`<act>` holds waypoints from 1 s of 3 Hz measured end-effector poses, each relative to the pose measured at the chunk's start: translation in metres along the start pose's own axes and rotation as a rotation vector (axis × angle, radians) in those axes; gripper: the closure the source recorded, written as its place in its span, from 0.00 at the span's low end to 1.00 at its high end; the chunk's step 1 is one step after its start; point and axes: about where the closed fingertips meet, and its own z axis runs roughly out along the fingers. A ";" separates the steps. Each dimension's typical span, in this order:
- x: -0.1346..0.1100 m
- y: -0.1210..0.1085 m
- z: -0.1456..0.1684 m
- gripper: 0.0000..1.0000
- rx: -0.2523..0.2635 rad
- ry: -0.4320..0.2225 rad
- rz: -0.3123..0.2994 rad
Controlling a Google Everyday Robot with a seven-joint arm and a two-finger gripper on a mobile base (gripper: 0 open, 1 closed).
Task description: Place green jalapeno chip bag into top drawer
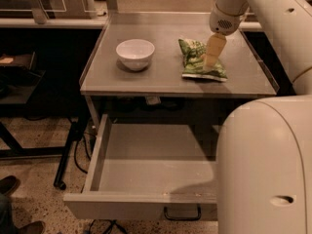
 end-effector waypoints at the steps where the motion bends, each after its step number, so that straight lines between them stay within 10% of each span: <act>1: 0.004 -0.008 0.034 0.00 -0.031 0.018 0.016; 3: 0.005 -0.016 0.074 0.19 -0.061 0.025 0.023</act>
Offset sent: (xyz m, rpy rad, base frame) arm 0.0450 -0.0144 -0.0559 -0.0198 0.1037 -0.0300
